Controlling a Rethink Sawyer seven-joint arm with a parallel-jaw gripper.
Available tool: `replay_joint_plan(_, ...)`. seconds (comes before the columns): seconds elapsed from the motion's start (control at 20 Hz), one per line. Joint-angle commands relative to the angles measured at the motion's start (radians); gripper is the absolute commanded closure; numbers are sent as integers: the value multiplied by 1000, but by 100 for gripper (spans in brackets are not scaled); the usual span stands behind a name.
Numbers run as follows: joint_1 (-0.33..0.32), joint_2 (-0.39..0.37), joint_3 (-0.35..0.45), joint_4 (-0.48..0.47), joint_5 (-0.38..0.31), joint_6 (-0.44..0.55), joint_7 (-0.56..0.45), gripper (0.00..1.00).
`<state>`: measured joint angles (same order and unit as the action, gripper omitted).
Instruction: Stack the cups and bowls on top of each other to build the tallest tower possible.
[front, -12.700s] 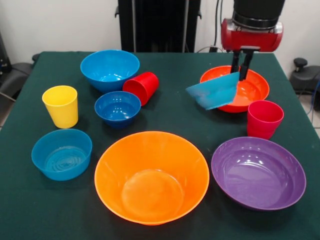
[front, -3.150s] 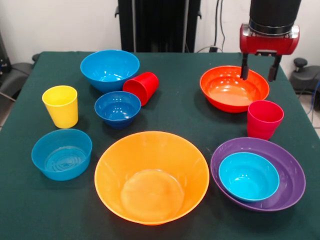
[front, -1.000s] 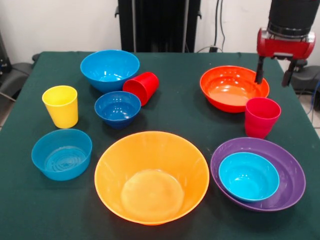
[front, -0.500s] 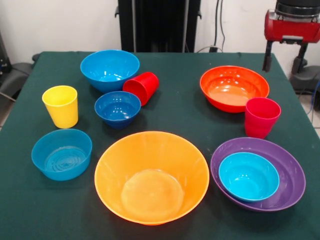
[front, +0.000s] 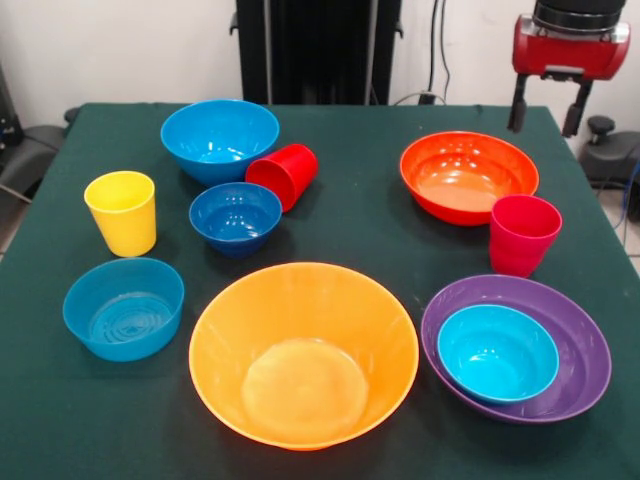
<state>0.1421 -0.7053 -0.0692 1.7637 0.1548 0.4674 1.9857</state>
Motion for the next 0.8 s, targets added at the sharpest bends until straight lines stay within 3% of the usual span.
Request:
replay_joint_plan(0.05, 3, 43, 59, 100, 20, -44, 173, 0)
replay_joint_plan(0.8, 11, 146, 87, 82, 40, -188, 202, 0)
